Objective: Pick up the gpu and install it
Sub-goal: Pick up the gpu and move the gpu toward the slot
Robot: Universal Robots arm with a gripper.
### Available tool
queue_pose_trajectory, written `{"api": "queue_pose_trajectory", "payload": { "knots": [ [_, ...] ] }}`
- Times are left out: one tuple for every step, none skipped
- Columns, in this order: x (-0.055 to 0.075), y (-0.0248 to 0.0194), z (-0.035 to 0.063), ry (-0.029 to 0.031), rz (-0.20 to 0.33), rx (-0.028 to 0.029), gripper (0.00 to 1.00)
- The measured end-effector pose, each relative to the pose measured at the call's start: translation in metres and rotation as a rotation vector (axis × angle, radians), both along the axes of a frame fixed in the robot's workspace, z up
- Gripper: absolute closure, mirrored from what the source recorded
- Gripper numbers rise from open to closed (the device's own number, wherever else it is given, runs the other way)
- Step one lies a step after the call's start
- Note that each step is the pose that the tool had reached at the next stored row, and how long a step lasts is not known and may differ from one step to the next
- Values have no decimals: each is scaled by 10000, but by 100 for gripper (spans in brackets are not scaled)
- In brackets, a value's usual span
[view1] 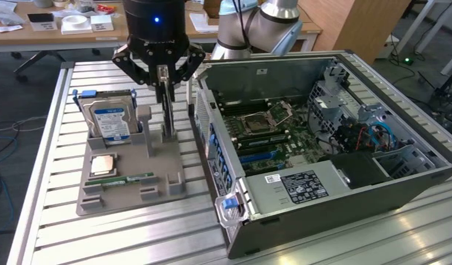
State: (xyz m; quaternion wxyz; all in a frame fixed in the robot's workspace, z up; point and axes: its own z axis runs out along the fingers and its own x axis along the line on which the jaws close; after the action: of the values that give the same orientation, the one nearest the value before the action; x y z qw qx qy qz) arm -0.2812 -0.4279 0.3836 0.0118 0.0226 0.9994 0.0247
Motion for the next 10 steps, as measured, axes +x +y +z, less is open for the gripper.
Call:
{"api": "queue_pose_trajectory", "payload": {
  "knots": [
    [0, 0, 24, 0, 0, 1, 74],
    [0, 0, 47, 0, 0, 1, 74],
    [0, 0, 73, 0, 0, 0, 74],
    [0, 0, 98, 0, 0, 0, 74],
    [0, 0, 125, 0, 0, 0, 74],
    [0, 0, 151, 0, 0, 2, 74],
    [0, 0, 176, -1, 0, 2, 74],
    [0, 0, 200, 0, 0, 2, 74],
    [0, 0, 220, 0, 0, 1, 74],
    [0, 0, 240, 0, 0, 2, 74]
  ]
}}
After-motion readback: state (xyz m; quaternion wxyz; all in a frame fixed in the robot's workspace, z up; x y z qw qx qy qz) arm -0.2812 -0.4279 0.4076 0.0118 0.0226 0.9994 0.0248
